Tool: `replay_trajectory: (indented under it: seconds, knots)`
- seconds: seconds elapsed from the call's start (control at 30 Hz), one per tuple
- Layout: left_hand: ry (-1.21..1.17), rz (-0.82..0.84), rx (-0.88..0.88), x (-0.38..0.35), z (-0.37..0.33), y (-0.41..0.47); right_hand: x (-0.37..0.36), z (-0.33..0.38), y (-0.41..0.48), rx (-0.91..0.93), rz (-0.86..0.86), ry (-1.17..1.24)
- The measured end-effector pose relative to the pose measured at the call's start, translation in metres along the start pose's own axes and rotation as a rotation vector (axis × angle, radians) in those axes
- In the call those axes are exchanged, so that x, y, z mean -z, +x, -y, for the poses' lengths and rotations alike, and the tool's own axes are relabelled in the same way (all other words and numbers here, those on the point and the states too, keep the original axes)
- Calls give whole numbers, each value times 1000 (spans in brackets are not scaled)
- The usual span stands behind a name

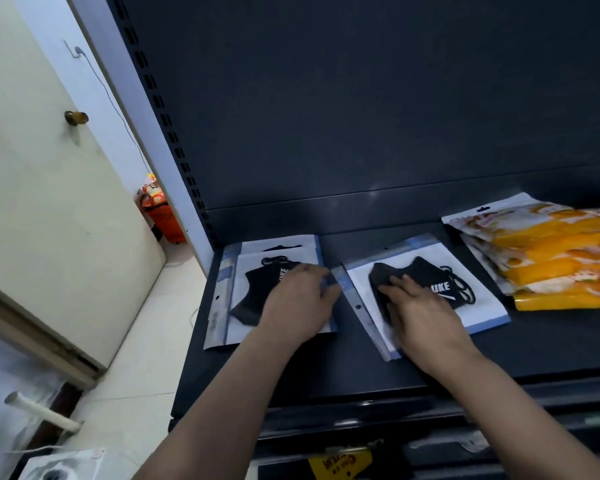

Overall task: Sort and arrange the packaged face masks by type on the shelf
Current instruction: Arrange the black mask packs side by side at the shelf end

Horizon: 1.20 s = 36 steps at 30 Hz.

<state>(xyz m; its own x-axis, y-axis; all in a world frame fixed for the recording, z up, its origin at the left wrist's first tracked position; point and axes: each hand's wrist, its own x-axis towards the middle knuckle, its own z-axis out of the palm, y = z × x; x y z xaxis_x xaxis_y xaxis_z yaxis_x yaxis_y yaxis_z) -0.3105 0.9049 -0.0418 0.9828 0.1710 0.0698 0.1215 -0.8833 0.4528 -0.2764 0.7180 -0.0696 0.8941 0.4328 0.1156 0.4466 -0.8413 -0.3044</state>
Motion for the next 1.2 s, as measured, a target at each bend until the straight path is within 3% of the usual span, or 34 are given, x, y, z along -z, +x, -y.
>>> replay_trajectory:
  seconds: [0.1, 0.4, 0.5, 0.6, 0.7, 0.8, 0.9, 0.97, 1.07, 1.2]
  knots:
    - [5, 47, -74, -19, -33, 19, 10, -17, -6, 78, 26, 51]
    - [191, 105, 100, -47, -78, 55, 21, -53, -18, 76, 25, 354]
    - [237, 144, 158, -50, -79, 56, 17, -53, -22, 76, 6, 217]
    - [78, 189, 190, -46, -77, 56, 16, -57, -22, -34, 92, 1]
    - [-190, 204, 217, -46, -78, 51, 17, -56, -20, 28, 89, 57]
    - [1, 164, 204, -50, -80, 46, 19, -58, -21, 114, 61, 193]
    - [77, 169, 199, -44, -83, 45, 23, -63, -23, 59, 6, 331]
    - [-30, 210, 215, -41, -85, 45, 22, -65, -22, 19, 2, 183]
    - [-430, 293, 304, -41, -79, 44, 21, -66, -22, -8, 19, 53]
    - [-706, 82, 369, -20, -60, 42, 24, -74, -20, 120, -176, 165]
